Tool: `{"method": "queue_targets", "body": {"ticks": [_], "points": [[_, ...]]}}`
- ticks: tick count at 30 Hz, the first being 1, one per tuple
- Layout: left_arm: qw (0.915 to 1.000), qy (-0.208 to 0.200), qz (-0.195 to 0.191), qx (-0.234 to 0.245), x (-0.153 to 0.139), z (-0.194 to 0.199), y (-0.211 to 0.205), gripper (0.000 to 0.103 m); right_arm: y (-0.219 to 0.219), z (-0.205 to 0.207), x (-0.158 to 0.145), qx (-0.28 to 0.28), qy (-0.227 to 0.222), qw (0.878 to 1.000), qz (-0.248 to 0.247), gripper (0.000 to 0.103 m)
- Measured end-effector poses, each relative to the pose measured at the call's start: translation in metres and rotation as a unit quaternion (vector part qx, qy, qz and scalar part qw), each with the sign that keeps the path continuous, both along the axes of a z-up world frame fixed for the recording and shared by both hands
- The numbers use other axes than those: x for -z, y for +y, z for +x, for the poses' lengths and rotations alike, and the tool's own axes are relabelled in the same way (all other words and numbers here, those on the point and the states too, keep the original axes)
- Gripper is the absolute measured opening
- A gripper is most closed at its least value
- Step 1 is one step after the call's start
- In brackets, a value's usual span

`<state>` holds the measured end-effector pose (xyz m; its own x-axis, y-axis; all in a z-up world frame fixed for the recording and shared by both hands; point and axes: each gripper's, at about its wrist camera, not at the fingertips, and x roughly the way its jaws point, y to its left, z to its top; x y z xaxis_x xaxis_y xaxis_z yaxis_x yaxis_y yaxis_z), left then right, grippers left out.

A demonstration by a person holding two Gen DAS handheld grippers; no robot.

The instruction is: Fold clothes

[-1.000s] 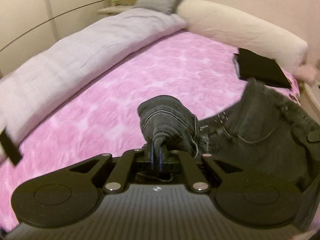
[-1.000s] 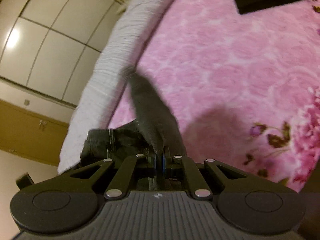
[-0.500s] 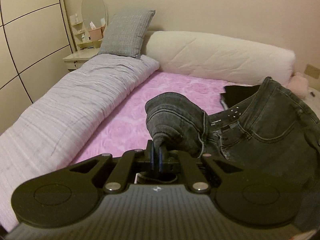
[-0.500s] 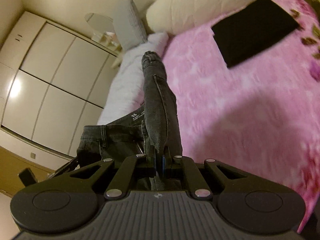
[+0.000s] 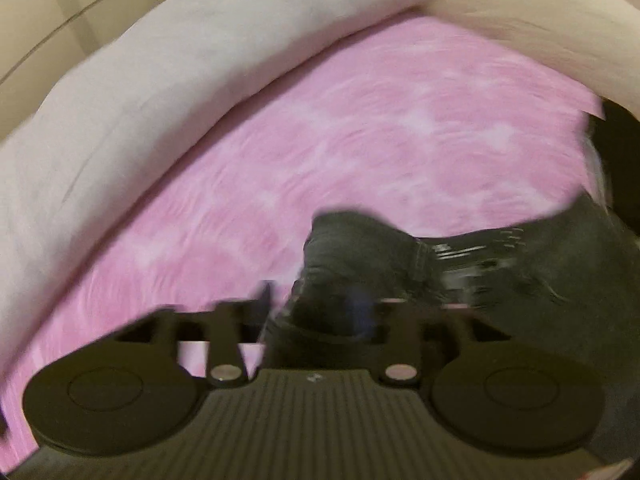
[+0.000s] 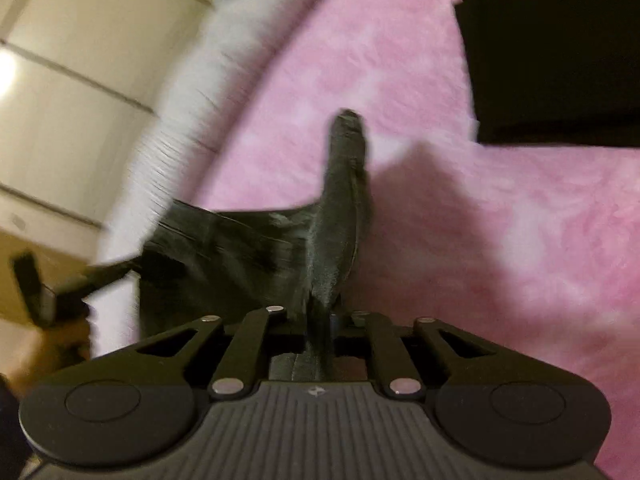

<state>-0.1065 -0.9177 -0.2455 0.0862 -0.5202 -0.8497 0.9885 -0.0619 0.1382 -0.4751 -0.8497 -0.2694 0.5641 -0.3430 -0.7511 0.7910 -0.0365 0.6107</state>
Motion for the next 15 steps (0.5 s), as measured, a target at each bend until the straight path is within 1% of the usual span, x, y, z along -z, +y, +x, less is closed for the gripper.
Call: {"method": "queue_targets", "body": {"ticks": [1,3,5,7,9,10,12,13,14,15], "points": [[0.9997,0.006,0.0,-0.022,0.003,0.009,0.006,0.06,0.0,-0.005,0.007,-0.002,0.03,0.999,0.014,0.038],[0.9991,0.01,0.004,-0.042,0.008,0.023,0.019,0.062,0.007,-0.018,0.017,0.003,0.086,0.996,0.035,0.039],[0.9984,0.01,0.009,-0.055,0.009,0.035,0.041,0.065,0.017,-0.034,0.022,0.012,0.119,0.992,0.043,0.039],[0.9975,0.019,0.014,-0.067,0.009,0.045,0.068,0.066,0.028,-0.045,0.021,0.026,0.138,0.989,0.05,0.04],[0.9964,0.034,0.025,-0.073,0.011,0.051,0.095,0.066,0.033,-0.046,0.017,0.02,0.134,0.99,0.039,0.04],[0.9958,0.044,0.031,-0.075,0.014,0.053,0.108,0.066,0.032,-0.039,0.015,-0.003,0.132,0.991,0.023,0.04],[0.995,0.055,0.04,-0.073,0.018,0.051,0.134,0.066,0.024,-0.014,0.012,-0.077,0.118,0.99,-0.014,0.04],[0.9943,0.061,0.043,-0.075,0.023,0.049,0.143,0.066,0.016,0.003,0.012,-0.123,0.111,0.986,-0.036,0.04],[0.9936,0.068,0.045,-0.078,0.028,0.047,0.152,0.066,0.006,0.023,0.011,-0.175,0.104,0.977,-0.064,0.04],[0.993,0.077,0.041,-0.08,0.031,0.043,0.16,0.066,-0.004,0.043,0.01,-0.226,0.096,0.965,-0.092,0.04]]}}
